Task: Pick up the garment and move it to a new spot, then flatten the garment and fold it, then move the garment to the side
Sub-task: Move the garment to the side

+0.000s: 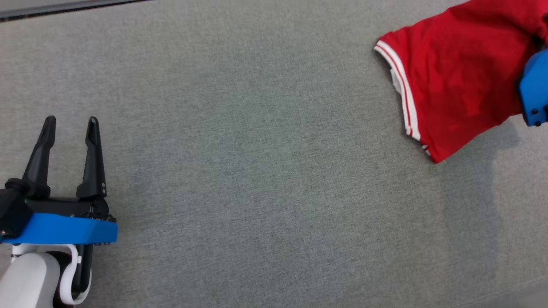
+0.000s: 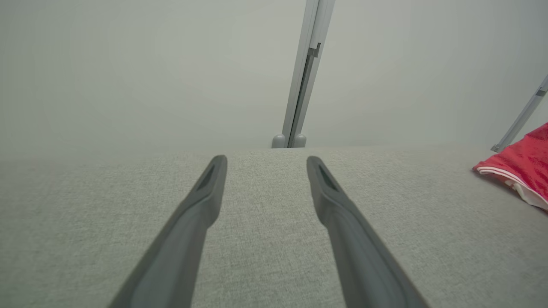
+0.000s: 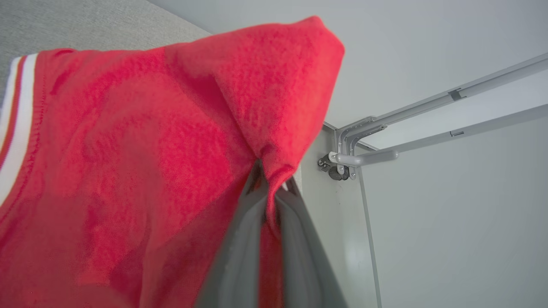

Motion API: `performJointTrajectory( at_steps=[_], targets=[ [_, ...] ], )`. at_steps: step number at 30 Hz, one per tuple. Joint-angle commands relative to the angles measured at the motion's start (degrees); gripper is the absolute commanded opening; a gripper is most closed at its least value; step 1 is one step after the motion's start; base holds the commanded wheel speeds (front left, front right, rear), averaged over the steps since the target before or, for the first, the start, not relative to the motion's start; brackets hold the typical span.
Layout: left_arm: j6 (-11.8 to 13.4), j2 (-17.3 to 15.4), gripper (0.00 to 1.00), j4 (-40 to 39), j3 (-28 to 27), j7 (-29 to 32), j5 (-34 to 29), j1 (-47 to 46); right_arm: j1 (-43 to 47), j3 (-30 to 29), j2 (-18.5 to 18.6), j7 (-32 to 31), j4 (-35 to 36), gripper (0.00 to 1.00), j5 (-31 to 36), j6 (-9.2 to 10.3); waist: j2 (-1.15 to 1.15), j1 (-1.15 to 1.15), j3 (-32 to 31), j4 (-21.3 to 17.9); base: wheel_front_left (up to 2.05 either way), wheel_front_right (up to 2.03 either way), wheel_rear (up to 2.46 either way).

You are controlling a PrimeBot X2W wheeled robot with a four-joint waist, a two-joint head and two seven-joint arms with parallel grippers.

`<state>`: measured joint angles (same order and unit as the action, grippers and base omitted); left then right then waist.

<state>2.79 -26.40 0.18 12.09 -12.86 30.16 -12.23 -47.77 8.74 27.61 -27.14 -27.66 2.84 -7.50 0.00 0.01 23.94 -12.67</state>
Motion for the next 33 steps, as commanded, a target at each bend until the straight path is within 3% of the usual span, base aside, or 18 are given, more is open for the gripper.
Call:
performJointTrajectory(
  at_steps=[1,8,15,16,17,18,27,33],
  targets=[
    [0.3,-1.16,1.0,-1.25,-0.59,0.64,-0.58,-1.46,-2.0,-0.95,0.86,1.95,-0.72,0.0,0.99,0.01,0.0,-0.01,4.6,-2.69,0.0,0.0,0.0],
    [0.73,-3.05,1.0,-4.03,-0.99,2.32,-1.06,-2.71,-4.14,-5.04,1.35,7.92,-4.44,0.0,5.04,0.01,0.0,-0.01,7.99,-3.16,0.0,0.0,0.0],
    [0.91,-3.83,1.0,-4.92,-1.01,2.5,-1.07,-2.23,-4.28,-10.16,-1.12,11.1,-7.21,0.0,10.8,0.02,0.0,-0.01,7.96,-2.98,0.0,0.0,0.0],
    [0.83,-3.8,1.0,-4.87,-0.86,2.44,-1.07,-2.18,-4.14,-10.91,-1.76,11.41,-7.64,0.19,11.21,0.01,0.0,-0.01,7.77,-2.89,0.0,0.0,0.0],
    [0.76,-3.63,1.0,-4.71,-0.71,2.35,-0.94,-2.15,-3.92,-11.67,-2.34,11.71,-8.06,0.55,11.55,0.01,0.0,-0.01,7.42,-2.75,0.0,0.0,0.0],
    [0.78,-3.45,1.0,-4.53,-0.59,2.28,-0.87,-2.11,-3.68,-12.29,-2.65,11.99,-8.37,1.0,11.97,0.01,0.0,-0.01,7.05,-2.6,0.0,0.0,0.0],
    [0.26,0.22,1.0,-0.69,0.86,-0.23,0.07,-0.82,1.48,-16.73,-6.9,18.2,-7.79,1.0,13.25,0.01,0.0,-0.01,-0.22,0.42,0.0,0.0,0.0],
    [-0.19,3.66,1.0,3.58,1.86,-1.58,0.87,2.38,9.28,-16.88,-10.36,22.96,-3.76,1.0,9.34,0.0,0.0,-0.01,-7.91,3.0,0.0,0.0,0.0]
  ],
)
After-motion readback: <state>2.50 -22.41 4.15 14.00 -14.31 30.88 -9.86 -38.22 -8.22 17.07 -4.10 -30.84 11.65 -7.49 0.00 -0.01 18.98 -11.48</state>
